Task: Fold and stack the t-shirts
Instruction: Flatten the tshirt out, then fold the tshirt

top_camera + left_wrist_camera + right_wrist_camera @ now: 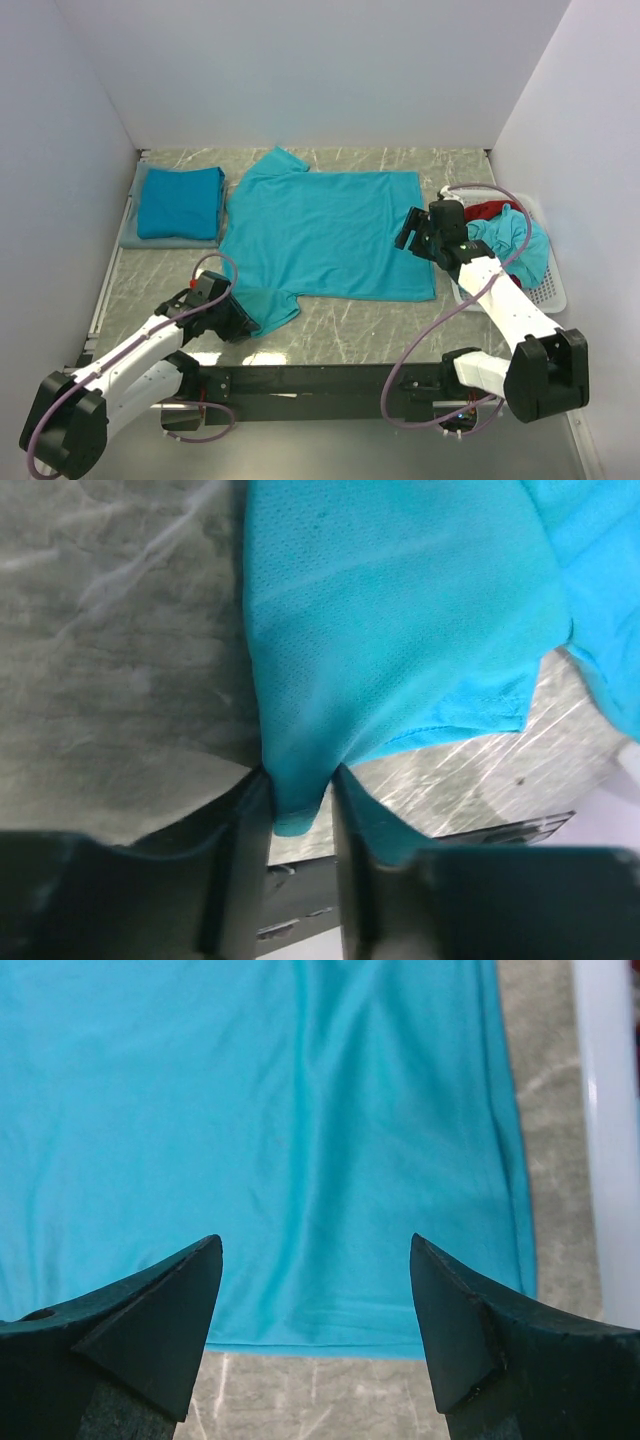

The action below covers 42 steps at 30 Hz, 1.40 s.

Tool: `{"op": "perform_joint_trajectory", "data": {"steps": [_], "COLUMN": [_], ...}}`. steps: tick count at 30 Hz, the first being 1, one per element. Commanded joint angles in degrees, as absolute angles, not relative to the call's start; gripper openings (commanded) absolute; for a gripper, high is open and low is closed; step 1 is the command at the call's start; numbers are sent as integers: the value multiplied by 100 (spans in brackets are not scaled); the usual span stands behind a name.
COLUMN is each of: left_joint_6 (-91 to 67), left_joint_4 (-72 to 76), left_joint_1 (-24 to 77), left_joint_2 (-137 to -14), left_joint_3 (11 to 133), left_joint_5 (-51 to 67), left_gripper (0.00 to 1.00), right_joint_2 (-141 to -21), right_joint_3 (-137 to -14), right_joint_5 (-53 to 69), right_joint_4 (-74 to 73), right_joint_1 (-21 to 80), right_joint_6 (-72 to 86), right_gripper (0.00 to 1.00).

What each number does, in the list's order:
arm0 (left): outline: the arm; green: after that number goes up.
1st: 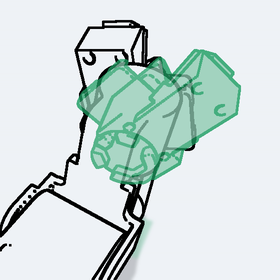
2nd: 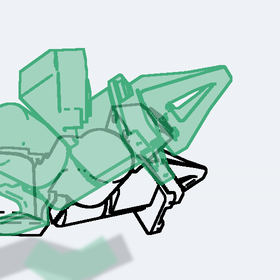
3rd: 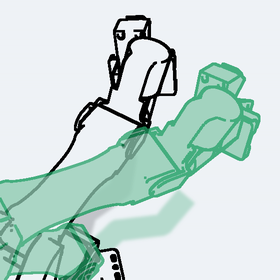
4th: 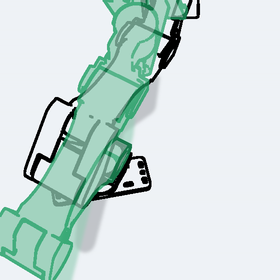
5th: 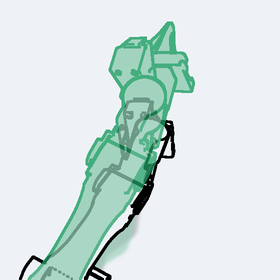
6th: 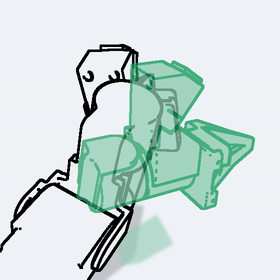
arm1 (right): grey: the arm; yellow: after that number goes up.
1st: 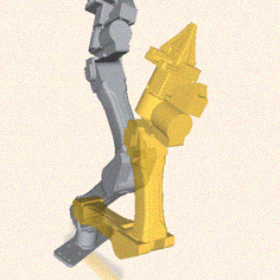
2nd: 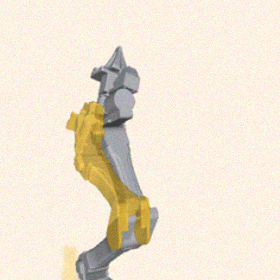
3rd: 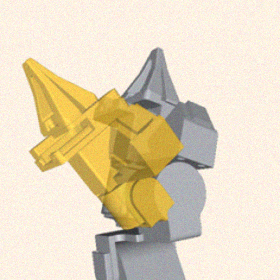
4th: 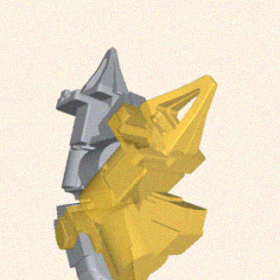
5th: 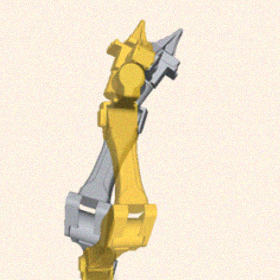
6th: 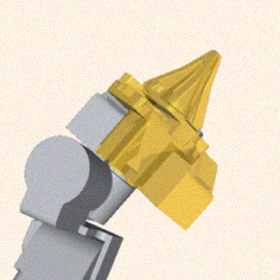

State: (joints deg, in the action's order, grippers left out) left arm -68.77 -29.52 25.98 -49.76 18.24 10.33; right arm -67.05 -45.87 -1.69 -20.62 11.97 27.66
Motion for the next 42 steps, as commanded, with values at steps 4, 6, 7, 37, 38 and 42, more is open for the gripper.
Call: {"op": "perform_joint_trajectory", "data": {"steps": [4, 6, 7, 37, 38, 42], "left_joint_6": [-6724, -6689, -6601, -6144, -6144, -6143], "left_joint_4": [-2681, -2637, -2619, -2751, -2742, -2716], "left_joint_1": [2628, 2628, 2628, 2628, 2628, 2628], "left_joint_2": [-4966, -4975, -4983, -4509, -4517, -4570], "left_joint_3": [1688, 1644, 1635, 2153, 2179, 2197], "left_joint_5": [1213, 1327, 1362, 765, 773, 791], "left_gripper": [5, 1, 1, 1, 1, 1], "right_joint_2": [-6179, -5969, -5907, -5862, -5871, -5775], "right_joint_3": [-4202, -3965, -3825, -2268, -2268, -2399], "right_joint_5": [-949, -984, -1019, -1222, -1204, -1300], "right_joint_4": [-2373, -2460, -2504, -2127, -2144, -2373], "right_joint_1": [1169, 1178, 1169, 1160, 1169, 1178], "right_joint_6": [3163, 3234, 3321, 4869, 4843, 4764], "right_gripper": [81, 81, 81, 69, 69, 70]}}
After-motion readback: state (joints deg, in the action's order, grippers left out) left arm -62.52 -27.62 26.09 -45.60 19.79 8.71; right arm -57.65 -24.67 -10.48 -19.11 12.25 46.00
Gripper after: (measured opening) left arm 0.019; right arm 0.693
